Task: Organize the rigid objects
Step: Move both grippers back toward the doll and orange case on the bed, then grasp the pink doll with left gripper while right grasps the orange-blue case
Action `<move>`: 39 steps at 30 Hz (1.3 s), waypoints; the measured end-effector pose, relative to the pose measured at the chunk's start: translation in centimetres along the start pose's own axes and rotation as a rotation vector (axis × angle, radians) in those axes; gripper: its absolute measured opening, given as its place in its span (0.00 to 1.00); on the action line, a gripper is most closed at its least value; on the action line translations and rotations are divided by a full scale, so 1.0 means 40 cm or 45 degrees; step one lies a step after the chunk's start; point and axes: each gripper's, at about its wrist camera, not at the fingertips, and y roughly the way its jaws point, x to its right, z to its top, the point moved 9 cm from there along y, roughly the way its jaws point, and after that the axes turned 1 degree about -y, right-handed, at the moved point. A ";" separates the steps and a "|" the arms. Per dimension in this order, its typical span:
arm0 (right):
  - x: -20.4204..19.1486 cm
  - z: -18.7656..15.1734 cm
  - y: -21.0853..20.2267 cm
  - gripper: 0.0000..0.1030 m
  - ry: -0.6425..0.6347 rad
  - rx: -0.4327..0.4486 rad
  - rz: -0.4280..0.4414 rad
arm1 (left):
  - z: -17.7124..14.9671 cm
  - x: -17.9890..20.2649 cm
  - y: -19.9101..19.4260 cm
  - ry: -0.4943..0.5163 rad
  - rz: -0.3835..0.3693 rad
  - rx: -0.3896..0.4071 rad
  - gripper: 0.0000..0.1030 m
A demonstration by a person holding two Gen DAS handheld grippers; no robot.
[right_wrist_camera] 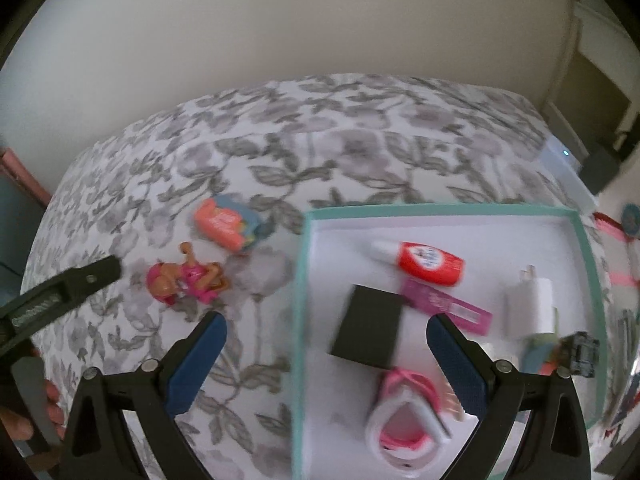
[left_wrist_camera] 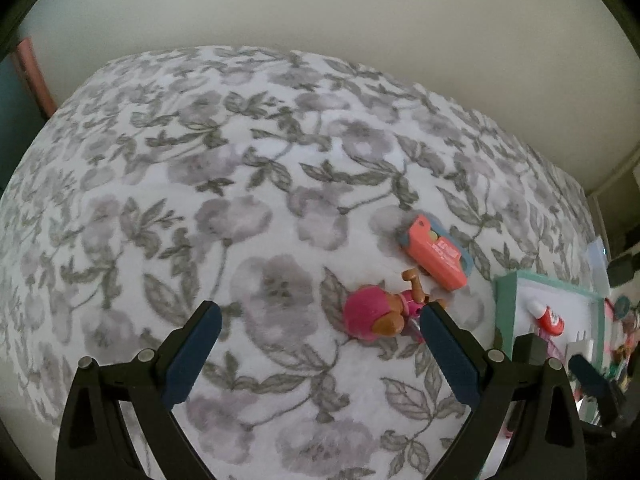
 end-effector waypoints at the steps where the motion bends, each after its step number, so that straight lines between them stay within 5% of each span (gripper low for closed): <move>1: -0.010 0.005 0.007 0.99 -0.022 -0.001 -0.006 | -0.005 0.014 0.017 0.021 -0.012 -0.022 0.96; 8: -0.023 0.024 0.038 0.99 -0.093 -0.014 -0.005 | -0.014 0.057 0.093 -0.005 -0.140 -0.091 0.91; 14: 0.001 0.080 0.060 0.98 -0.045 -0.012 0.027 | -0.023 0.082 0.129 -0.069 -0.291 -0.143 0.57; 18: -0.027 0.135 0.091 0.94 -0.062 -0.021 0.079 | -0.015 0.087 0.121 -0.061 -0.333 -0.144 0.45; 30: -0.204 0.178 0.225 0.82 -0.280 -0.148 0.195 | 0.018 -0.002 0.110 -0.107 -0.296 -0.149 0.42; 39: -0.237 0.140 0.287 0.62 -0.388 -0.210 0.107 | 0.028 -0.053 0.115 -0.196 -0.309 -0.145 0.42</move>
